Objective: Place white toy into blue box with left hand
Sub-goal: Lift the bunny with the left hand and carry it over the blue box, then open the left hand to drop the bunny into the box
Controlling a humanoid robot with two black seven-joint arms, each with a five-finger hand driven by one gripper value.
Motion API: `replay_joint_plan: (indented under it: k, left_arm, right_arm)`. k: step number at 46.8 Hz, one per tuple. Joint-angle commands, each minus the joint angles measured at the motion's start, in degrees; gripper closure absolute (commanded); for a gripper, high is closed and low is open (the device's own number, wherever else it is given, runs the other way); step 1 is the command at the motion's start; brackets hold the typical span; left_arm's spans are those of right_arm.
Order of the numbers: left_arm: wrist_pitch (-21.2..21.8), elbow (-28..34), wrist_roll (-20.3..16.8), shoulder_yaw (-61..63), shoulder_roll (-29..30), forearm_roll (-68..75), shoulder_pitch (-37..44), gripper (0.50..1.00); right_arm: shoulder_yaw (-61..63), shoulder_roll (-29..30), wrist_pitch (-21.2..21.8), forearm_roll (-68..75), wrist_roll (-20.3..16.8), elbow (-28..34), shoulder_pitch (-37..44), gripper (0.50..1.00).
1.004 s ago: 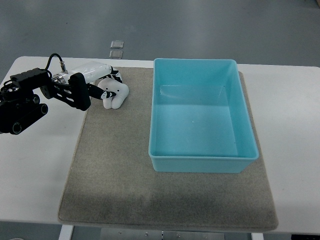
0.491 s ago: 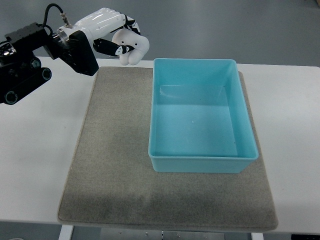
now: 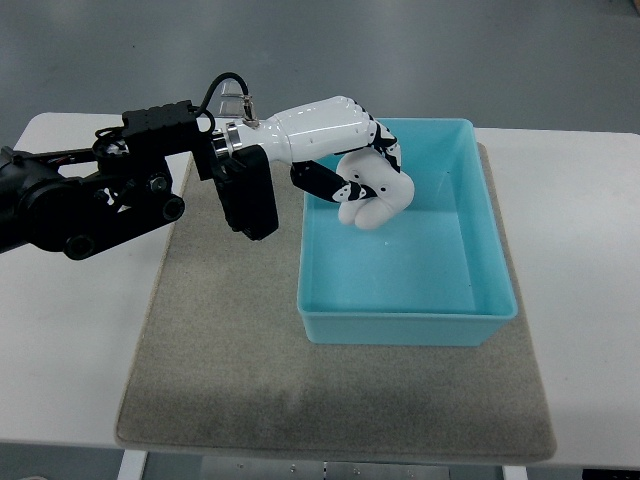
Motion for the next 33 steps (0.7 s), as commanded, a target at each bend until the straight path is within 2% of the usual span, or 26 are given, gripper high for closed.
replay_joint_plan:
  k: [1, 7, 9, 11, 14, 16, 18, 21, 23, 26, 29, 33]
  left_arm:
    - [0.0, 0.2, -0.1, 1.4, -0.8, 0.0, 0.1, 1.0]
    - [0.0, 0.5, 0.0, 2.5, -1.9, 0.1, 0.6, 1.0]
    - [0.1, 0.4, -0.1, 2.5, -2.2, 0.1, 1.0, 0.977]
    - [0.1, 0.4, -0.1, 2.5, -2.5, 0.0, 1.2, 0.93]
    - [0.2, 0.5, -0.1, 2.4, -2.6, 0.0, 1.4, 0.774]
    - [0.2, 0.4, -0.1, 2.4, -2.6, -0.1, 1.5, 0.733]
    - [0.2, 0.3, -0.1, 2.4, -2.6, -0.1, 1.8, 0.718]
    - [0.5, 0.3, 0.0, 2.4, -2.6, -0.5, 1.9, 0.609]
    - [0.6, 0.2, -0.1, 2.4, -2.6, -0.7, 1.9, 0.579]
    - [0.7, 0.3, 0.0, 2.4, -2.6, -0.8, 2.2, 0.57]
    - [0.8, 0.3, -0.1, 2.4, -2.6, -0.9, 2.5, 0.54]
    - [0.8, 0.3, -0.1, 2.4, -2.6, -1.0, 2.6, 0.536]
  right_arm:
    - [0.0, 0.0, 0.0, 0.0, 0.0, 0.0, 0.0, 0.564]
    - [0.0, 0.0, 0.0, 0.0, 0.0, 0.0, 0.0, 0.564]
    - [0.0, 0.0, 0.0, 0.0, 0.0, 0.0, 0.0, 0.564]
    - [0.0, 0.0, 0.0, 0.0, 0.0, 0.0, -0.1, 0.564]
    - [0.0, 0.0, 0.0, 0.0, 0.0, 0.0, 0.0, 0.564]
    - [0.0, 0.0, 0.0, 0.0, 0.0, 0.0, 0.0, 0.564]
    - [0.0, 0.0, 0.0, 0.0, 0.0, 0.0, 0.0, 0.564]
    - [0.0, 0.0, 0.1, 0.0, 0.0, 0.0, 0.0, 0.564]
    - [0.0, 0.0, 0.0, 0.0, 0.0, 0.0, 0.0, 0.564]
    - [0.0, 0.0, 0.0, 0.0, 0.0, 0.0, 0.0, 0.564]
    - [0.0, 0.0, 0.0, 0.0, 0.0, 0.0, 0.0, 0.564]
    - [0.0, 0.0, 0.0, 0.0, 0.0, 0.0, 0.0, 0.564]
